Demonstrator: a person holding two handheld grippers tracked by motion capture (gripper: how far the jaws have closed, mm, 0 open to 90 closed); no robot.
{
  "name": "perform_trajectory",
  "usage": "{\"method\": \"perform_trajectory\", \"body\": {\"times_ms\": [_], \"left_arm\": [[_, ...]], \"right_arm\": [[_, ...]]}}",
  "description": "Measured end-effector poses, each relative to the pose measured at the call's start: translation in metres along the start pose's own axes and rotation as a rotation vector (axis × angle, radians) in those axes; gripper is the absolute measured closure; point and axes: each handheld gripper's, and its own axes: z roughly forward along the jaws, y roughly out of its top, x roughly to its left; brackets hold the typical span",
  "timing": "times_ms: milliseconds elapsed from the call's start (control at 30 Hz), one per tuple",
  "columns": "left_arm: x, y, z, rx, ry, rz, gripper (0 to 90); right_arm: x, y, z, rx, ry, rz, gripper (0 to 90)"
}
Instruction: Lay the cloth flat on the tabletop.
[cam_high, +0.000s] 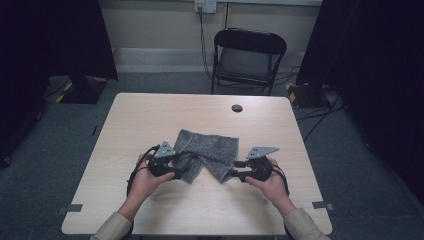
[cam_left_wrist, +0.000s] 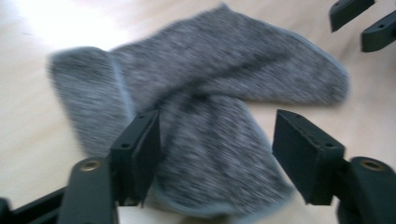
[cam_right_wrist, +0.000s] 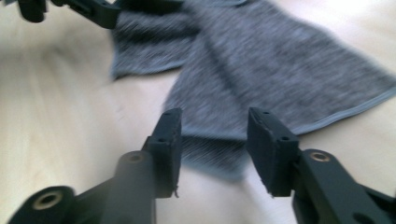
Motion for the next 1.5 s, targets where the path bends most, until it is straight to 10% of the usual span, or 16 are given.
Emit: {"method": "perform_trajectory", "body": {"times_ms": [467,767,1400,1500], "left_arm": [[-0.015,-0.014,0.023,0.059,-0.026,0.066,43.6],[-0.01,-0.015,0.022,0.072,0.0,0.103,66.1],[-0.001,-0.008,0.001,0.069,-0.055,0.042,80.5],[-0.005,-0.009,0.004,0.079,-0.068,0.048,80.4]], "right_arm": [[0.014,-0.019,0.027,0.049,-0.006,-0.04,65.0],[0.014,-0.013,0.03,0.077,-0.048,-0.043,90.0],[0.004,-0.003,0.003,-0.002,-0.003,0.061,90.0],[0.008,-0.007,0.005,-0.02,0.022,0.08,77.3]]}}
